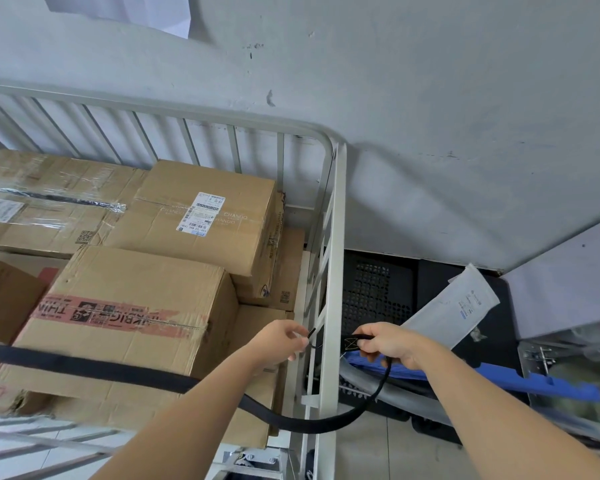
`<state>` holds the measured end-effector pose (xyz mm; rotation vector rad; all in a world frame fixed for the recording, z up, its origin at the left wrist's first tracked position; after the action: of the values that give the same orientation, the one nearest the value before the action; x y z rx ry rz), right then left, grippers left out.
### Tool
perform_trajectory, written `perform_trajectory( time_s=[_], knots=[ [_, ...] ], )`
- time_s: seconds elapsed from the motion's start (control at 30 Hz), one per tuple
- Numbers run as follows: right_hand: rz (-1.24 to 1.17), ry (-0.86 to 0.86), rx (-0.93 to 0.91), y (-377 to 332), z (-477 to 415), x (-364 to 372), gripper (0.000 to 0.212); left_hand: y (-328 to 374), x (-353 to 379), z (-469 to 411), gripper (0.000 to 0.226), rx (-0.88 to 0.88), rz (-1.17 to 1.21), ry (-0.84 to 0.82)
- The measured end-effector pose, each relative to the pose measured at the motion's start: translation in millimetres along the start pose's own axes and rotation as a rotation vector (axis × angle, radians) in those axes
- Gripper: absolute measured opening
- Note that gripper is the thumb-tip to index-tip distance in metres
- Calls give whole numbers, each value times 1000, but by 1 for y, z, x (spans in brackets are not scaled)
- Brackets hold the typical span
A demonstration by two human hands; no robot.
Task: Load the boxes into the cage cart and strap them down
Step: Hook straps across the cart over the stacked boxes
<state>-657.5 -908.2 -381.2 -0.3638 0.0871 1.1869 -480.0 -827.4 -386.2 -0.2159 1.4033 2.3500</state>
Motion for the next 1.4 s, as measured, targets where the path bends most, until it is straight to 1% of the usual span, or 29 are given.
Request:
perform_trajectory(
  time_s=[0.07, 0.13, 0.17, 0.27, 0.3, 0.37, 0.43, 0.47, 0.57, 0.63, 0.7, 0.8, 0.93, 1.0, 1.1, 1.17, 1.2, 1.27, 1.3, 1.4],
  knots=[
    [-20, -16, -5, 1, -1, 1, 20, 1, -3, -1, 11, -4, 41, 56],
    [-42, -28, -12, 1, -2, 3, 19, 3, -1, -1, 9, -10, 65, 57],
    [-49, -35, -16, 1, -2, 4, 19, 3, 1, -2, 14, -14, 70, 55],
    [-62, -55, -22, 2, -3, 5, 21, 3, 3, -5, 41, -30, 39, 76],
    [-67, -58, -22, 2, -2, 5, 21, 5, 4, -6, 44, -29, 10, 72],
    [-69, -57, -21, 4, -2, 4, 22, 9, 5, -6, 32, -25, -40, 70],
    [-75, -44, -22, 7, -2, 1, 20, 14, 0, -6, 16, -13, -74, 104],
    [-90, -38, -24, 8, -2, 0, 18, 16, -3, -6, 11, -8, -87, 121],
    [-201, -54, -50, 8, 1, -4, 17, 20, -16, -6, 9, -17, -40, 197],
    [-253, -47, -74, 4, 5, -9, 15, 23, -37, 0, 11, -28, -13, 299],
    [-248, -2, -108, -6, 10, -15, 15, 26, -64, 11, 13, -23, -7, 428],
    [-264, 120, -209, -35, 26, -26, 14, 32, -108, 33, 13, -13, -21, 600],
    [-271, 311, -428, -94, 59, -28, 13, 41, -161, 61, 13, 18, -71, 763],
    [-222, 349, -504, -126, 72, -16, 14, 45, -186, 73, 14, 40, -75, 821],
    [-70, 323, -542, -171, 79, 19, 31, 46, -210, 81, 20, 77, -62, 804],
    [-4, 290, -548, -201, 82, 45, 37, 42, -224, 82, 22, 111, -55, 777],
    [18, 279, -547, -216, 83, 56, 37, 39, -231, 82, 22, 130, -49, 767],
    [47, 267, -536, -243, 84, 74, 29, 32, -250, 81, 21, 162, -32, 756],
    [33, 249, -531, -254, 83, 82, 25, 27, -261, 81, 18, 175, -14, 756],
    [-100, 192, -469, -280, 76, 101, 21, 6, -301, 81, 12, 193, 65, 758]
  ],
)
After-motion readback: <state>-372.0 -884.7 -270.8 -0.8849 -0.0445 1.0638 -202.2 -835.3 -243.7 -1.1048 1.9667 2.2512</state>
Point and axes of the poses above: each hand's wrist, its own z-axis away from the middle knuckle, its own x-axis out of the palm, y = z × x, the point moved 9 cm from there along -z, towards the middle knuckle, and after that the axes turned 15 degrees about x, right-handed, at the moved point
